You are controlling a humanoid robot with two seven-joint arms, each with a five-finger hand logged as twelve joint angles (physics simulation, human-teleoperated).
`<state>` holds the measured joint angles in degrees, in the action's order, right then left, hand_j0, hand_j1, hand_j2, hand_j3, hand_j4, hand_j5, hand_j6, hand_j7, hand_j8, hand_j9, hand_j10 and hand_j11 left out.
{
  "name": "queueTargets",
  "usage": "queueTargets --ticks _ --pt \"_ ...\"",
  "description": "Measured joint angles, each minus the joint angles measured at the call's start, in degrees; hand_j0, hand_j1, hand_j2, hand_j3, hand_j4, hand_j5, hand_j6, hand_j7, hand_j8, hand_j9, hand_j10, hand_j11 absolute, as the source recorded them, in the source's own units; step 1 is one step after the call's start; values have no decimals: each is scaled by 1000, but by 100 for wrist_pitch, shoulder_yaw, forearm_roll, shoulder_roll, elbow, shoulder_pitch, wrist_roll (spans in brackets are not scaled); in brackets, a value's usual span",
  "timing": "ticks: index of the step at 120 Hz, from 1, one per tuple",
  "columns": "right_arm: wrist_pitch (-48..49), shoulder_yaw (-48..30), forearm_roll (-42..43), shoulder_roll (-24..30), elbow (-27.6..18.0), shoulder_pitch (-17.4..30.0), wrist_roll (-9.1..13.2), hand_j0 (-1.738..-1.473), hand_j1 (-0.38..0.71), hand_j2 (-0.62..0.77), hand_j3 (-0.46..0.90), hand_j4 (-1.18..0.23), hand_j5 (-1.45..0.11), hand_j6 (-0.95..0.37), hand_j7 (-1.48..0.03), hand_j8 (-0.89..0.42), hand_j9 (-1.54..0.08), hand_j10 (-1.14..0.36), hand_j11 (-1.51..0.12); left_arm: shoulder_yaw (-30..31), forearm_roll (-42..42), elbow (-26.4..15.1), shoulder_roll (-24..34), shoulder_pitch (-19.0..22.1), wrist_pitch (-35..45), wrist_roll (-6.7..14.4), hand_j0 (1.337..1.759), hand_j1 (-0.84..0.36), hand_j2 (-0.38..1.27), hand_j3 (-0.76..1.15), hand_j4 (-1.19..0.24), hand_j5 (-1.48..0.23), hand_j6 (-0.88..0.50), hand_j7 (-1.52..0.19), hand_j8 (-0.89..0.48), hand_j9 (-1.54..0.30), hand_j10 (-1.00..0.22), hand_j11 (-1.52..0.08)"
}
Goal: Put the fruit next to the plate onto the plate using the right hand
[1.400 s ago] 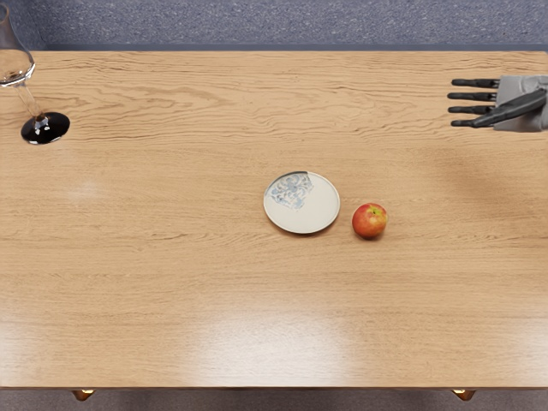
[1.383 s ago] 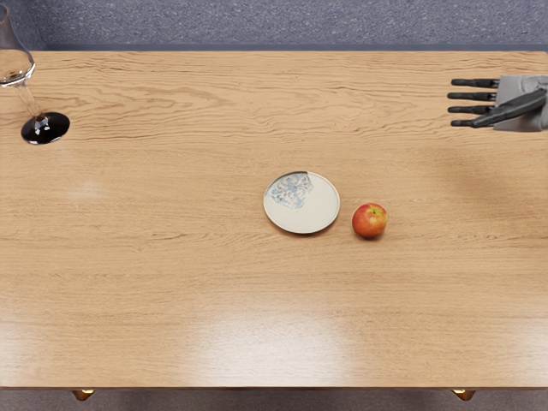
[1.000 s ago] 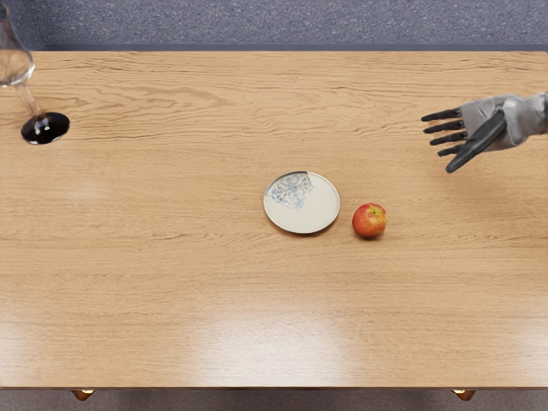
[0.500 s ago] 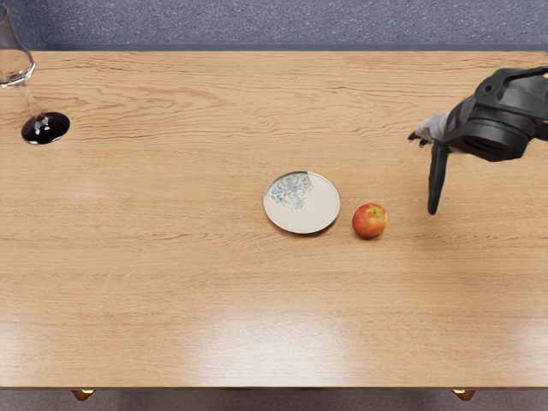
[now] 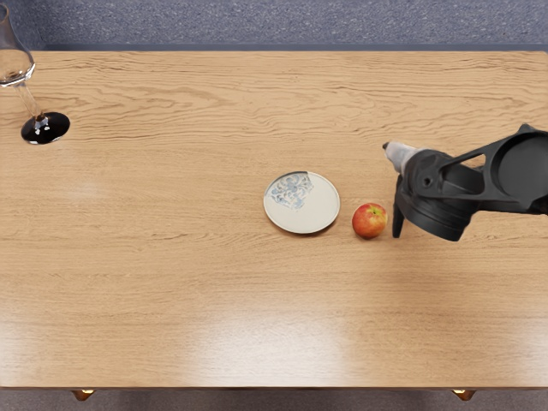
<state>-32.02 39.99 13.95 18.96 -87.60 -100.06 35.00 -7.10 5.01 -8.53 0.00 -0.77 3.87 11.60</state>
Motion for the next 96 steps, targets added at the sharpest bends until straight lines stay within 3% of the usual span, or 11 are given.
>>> queueTargets --ticks 42,96 --pt "-272 1 -1 -140 -382 255 0 -1658 -344 0 0 -5 -6 -5 -6 -5 -6 -5 -6 -2 0 0 0 7 0 0 1658 349 0 0 0 0 -1 0 -1 0 0 0" --pt "-298 775 438 -402 -193 195 0 -1658 -228 -20 0 -102 -132 -103 -132 -102 -132 -102 -132 1 0 0 0 -19 0 0 1658 349 0 0 0 0 -1 0 -1 0 0 0"
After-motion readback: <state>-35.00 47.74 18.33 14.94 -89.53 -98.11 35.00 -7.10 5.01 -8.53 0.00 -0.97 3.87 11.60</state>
